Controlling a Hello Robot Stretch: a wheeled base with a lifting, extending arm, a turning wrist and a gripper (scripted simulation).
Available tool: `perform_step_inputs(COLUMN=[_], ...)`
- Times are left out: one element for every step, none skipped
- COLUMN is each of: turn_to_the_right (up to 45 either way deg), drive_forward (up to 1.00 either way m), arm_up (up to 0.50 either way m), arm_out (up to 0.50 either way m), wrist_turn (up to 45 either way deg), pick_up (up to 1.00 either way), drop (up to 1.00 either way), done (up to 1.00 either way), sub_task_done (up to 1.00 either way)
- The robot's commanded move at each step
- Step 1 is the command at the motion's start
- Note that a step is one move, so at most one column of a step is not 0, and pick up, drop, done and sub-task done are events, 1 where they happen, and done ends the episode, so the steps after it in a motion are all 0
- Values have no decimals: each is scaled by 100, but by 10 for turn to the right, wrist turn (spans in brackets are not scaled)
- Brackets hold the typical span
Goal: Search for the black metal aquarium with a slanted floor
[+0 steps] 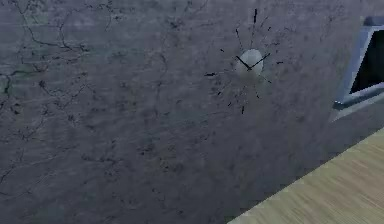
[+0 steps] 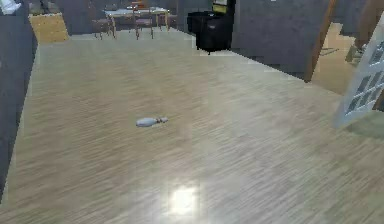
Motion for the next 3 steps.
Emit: perform_step_inputs(turn_to_the_right=[450,450,300], drive_forward=[0,0,0], arm_up=[0,0,0], arm_out=[0,0,0], wrist_turn=[0,0,0], pick_up=[0,0,0], drop=[0,0,0], done=[0,0,0], sub_task_done=[0,0,0])
